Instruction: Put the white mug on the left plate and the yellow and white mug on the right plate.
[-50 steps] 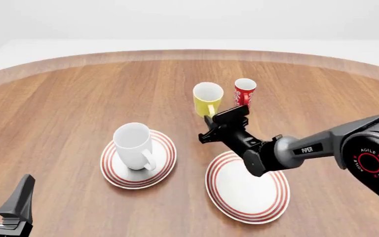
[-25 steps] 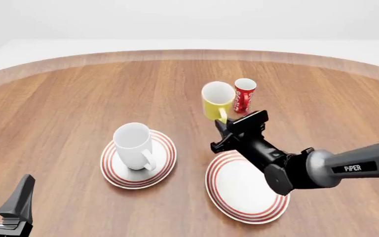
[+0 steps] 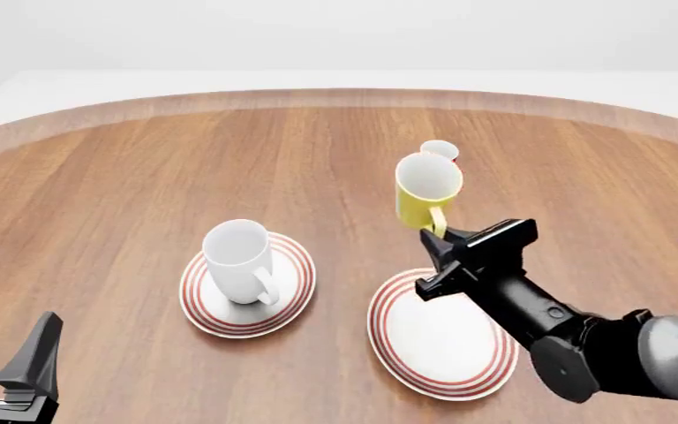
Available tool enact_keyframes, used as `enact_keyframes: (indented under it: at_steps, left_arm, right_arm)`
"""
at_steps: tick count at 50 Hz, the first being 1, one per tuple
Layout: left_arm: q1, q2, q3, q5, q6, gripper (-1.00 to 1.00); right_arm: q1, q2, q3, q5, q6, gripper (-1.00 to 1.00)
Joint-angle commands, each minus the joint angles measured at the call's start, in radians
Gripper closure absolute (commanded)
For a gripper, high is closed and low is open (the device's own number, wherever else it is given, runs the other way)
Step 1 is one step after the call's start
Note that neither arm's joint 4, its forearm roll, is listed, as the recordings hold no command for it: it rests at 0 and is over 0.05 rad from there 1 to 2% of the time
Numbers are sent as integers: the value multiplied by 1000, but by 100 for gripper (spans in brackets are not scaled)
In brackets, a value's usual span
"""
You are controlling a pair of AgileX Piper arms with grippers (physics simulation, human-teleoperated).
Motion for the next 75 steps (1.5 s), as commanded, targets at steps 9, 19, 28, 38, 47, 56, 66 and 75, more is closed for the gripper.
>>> enact_keyframes:
  at_steps: [9, 19, 28, 38, 47, 56, 66, 75]
  left_arm:
    - [0, 0, 0, 0, 0, -100]
    - [0, 0, 0, 0, 0, -100]
    - [0, 0, 0, 0, 0, -100]
    - [0, 0, 0, 0, 0, -100]
    - [0, 0, 0, 0, 0, -100]
    - [0, 0, 0, 0, 0, -100]
    - [0, 0, 0, 0, 0, -100]
    - [0, 0, 0, 0, 0, -100]
  right_arm:
    - [-20, -126, 137, -16, 10, 100]
    - [-32, -192, 212, -19, 18, 100]
    - [-27, -268, 262, 2, 18, 100]
    - [-28, -334, 342, 2, 18, 100]
    - [-26, -353, 373, -1, 27, 100]
    - [-11, -360, 405, -7, 29, 100]
    - [-3, -364, 440, -20, 44, 100]
    - [6, -351, 449, -24, 54, 100]
